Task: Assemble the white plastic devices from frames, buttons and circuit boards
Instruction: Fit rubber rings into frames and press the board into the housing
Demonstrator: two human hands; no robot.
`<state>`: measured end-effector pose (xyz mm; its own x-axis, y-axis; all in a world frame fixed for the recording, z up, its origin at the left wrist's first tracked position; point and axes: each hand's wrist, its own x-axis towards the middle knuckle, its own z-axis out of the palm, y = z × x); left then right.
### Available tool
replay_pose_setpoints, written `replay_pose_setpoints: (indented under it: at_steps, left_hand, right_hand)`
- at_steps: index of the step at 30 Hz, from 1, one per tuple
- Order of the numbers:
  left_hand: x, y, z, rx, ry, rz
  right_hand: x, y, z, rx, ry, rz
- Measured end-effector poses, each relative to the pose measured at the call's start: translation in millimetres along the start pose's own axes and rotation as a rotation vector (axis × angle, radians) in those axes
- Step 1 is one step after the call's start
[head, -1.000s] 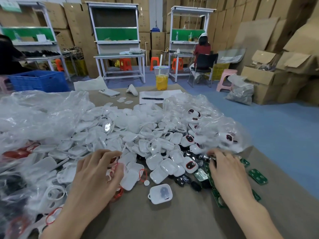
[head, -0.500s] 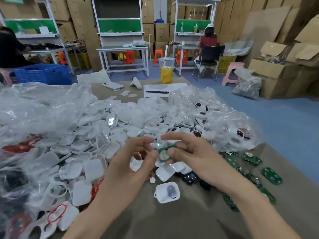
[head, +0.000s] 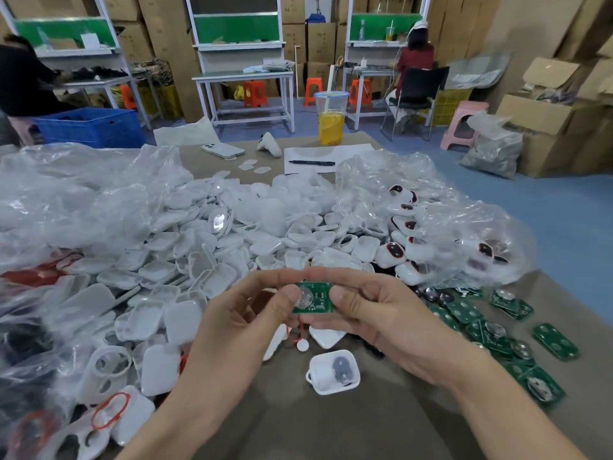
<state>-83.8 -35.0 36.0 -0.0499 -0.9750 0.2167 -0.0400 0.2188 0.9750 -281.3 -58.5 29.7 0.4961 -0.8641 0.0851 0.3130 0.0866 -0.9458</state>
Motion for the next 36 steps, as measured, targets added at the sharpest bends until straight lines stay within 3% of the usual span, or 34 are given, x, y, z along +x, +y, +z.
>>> replay_pose_setpoints:
  at_steps: [9,16,24,27,31,33,36]
  left_hand:
    - [-2,2,3,-0.018,0.033,-0.010]
    - [-1,-4,4,0.081,-0.087,-0.001]
    - [3,-6,6,0.082,-0.005,0.013]
    - [5,-5,0,0.171,0.059,0.038]
    - [7,-9,2,0.214,0.035,0.031]
    - [7,-10,3,0.222,0.023,0.026]
    - [7,-4,4,0.165,0.023,0.009]
  right_hand:
    - [-1,0,-1,-0.121,0.181,0.052]
    - [6,6,6,-0.180,0.285,-0.032]
    - [7,7,17,-0.213,0.264,-0.112]
    - [7,9,12,-0.468,0.315,-0.180]
    - [8,12,10,-0.873,0.261,-0.239]
    - [8,13,10,-0.913,0.253,-0.238]
    - [8,13,15,-0.766,0.301,-0.217]
